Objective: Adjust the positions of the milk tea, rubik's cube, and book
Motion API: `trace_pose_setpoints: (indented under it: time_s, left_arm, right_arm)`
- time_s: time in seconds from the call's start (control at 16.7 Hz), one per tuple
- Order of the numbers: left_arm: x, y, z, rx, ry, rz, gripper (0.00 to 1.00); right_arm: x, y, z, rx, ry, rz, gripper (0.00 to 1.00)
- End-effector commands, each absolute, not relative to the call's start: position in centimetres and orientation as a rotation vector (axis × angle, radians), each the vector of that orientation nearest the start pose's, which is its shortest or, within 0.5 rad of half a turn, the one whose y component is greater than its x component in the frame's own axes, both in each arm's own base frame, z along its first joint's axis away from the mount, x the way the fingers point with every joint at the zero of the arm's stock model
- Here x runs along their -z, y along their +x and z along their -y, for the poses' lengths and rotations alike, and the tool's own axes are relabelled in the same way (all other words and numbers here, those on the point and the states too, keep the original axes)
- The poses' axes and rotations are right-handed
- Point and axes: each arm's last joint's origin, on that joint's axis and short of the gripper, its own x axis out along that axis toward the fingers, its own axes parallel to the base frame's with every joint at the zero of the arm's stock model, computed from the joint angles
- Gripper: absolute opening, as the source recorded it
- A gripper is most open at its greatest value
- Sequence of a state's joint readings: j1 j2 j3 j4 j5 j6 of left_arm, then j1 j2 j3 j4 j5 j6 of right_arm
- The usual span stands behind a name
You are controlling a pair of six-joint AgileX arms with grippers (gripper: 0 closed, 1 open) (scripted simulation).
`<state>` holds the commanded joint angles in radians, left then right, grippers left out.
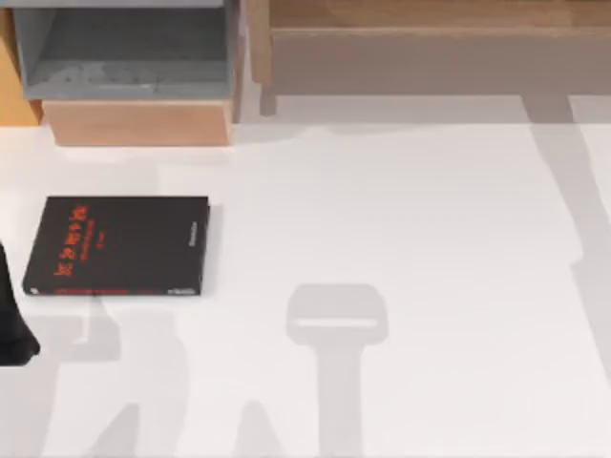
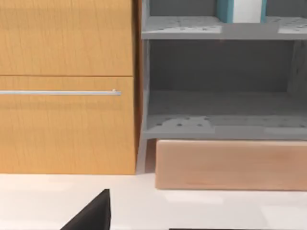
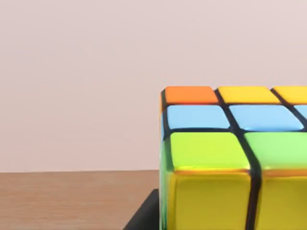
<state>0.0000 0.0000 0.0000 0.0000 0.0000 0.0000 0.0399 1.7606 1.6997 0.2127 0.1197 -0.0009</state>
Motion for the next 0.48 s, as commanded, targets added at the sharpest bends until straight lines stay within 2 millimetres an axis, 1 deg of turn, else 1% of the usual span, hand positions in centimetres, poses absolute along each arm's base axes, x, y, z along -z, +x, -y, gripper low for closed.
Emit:
trace_pose_setpoints:
  time_s: [0.12, 0.3, 0.48]
  left_arm:
    - [-16.0, 10.6, 0.1, 0.0, 0.0, 0.0, 1.0]
    - [-16.0, 10.6, 0.1, 0.0, 0.0, 0.0, 1.0]
    - [-16.0, 10.6, 0.1, 0.0, 0.0, 0.0, 1.0]
  right_arm:
    - [-41.4, 43.5, -1.9, 0.046, -0.006, 0.108, 0.0]
    - [-39.8, 45.5, -2.2, 0.015, -0.001, 0.014, 0.0]
    - [-39.6, 45.7, -2.2, 0.01, 0.001, 0.003, 0.0]
